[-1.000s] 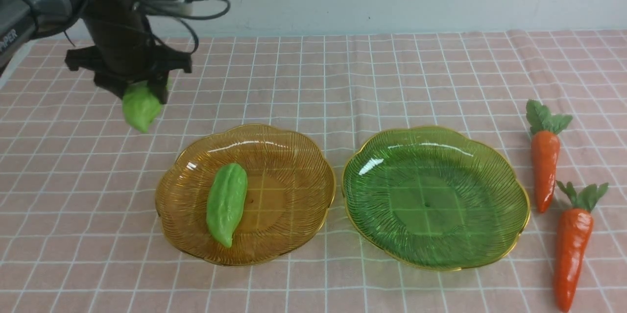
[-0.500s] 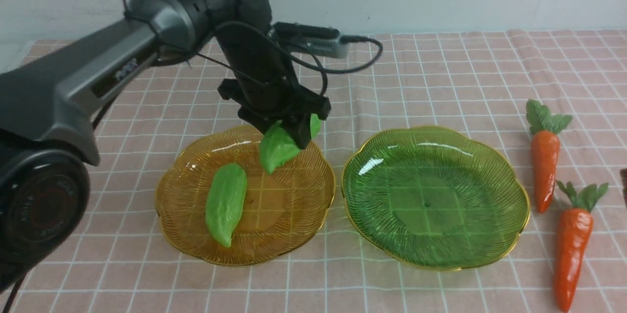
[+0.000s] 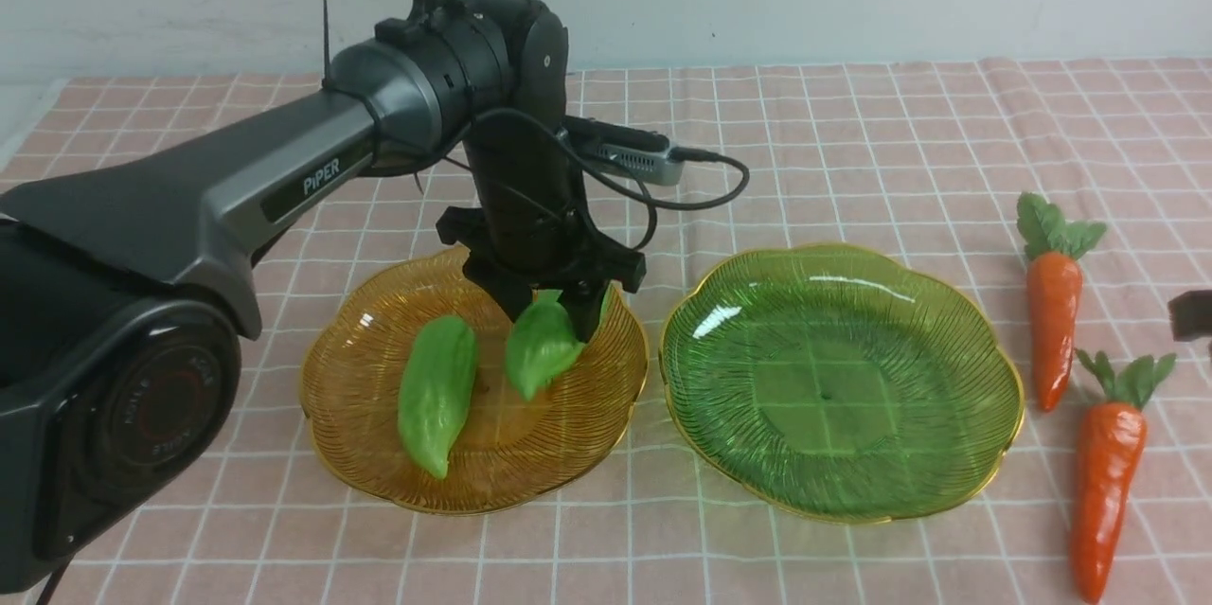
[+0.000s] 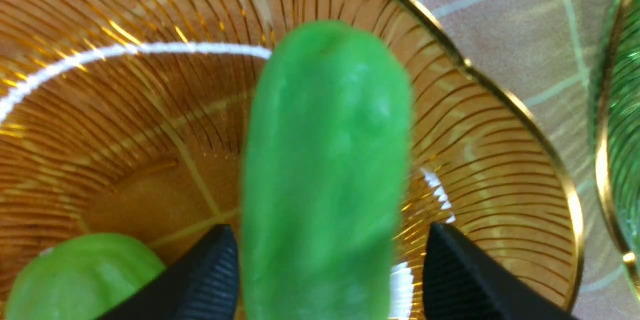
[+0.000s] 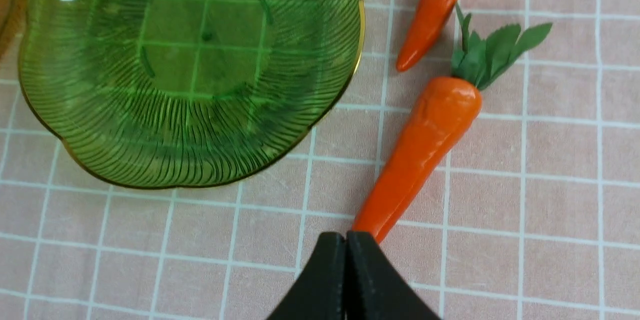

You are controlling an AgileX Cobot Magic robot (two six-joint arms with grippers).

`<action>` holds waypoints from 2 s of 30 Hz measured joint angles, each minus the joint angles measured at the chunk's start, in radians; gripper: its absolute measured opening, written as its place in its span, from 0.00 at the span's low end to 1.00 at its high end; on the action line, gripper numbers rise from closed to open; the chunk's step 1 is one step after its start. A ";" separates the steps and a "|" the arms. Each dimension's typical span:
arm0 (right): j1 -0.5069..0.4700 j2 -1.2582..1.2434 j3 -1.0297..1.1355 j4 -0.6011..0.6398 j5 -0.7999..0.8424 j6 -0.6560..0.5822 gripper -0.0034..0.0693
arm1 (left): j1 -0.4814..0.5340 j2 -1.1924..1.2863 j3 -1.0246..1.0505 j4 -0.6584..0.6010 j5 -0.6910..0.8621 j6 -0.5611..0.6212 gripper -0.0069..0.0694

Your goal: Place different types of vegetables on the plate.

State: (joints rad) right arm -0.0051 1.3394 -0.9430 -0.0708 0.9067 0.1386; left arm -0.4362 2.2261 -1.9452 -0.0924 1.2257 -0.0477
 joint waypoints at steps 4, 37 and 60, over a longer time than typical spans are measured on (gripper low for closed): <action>-0.012 0.119 0.000 0.003 -0.021 0.029 0.56 | 0.000 -0.009 0.020 0.004 -0.001 -0.013 0.70; 0.201 0.350 -0.284 0.336 -0.046 -0.053 0.50 | 0.000 -0.828 0.559 0.277 0.021 -0.217 0.09; 0.245 0.608 -0.667 0.104 0.198 -0.014 0.80 | 0.000 -0.973 0.748 0.262 0.021 -0.224 0.09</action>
State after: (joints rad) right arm 0.2397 1.9476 -1.6100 0.0328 1.1052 0.1245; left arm -0.4362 1.2527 -1.1973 0.1695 1.2468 -0.2721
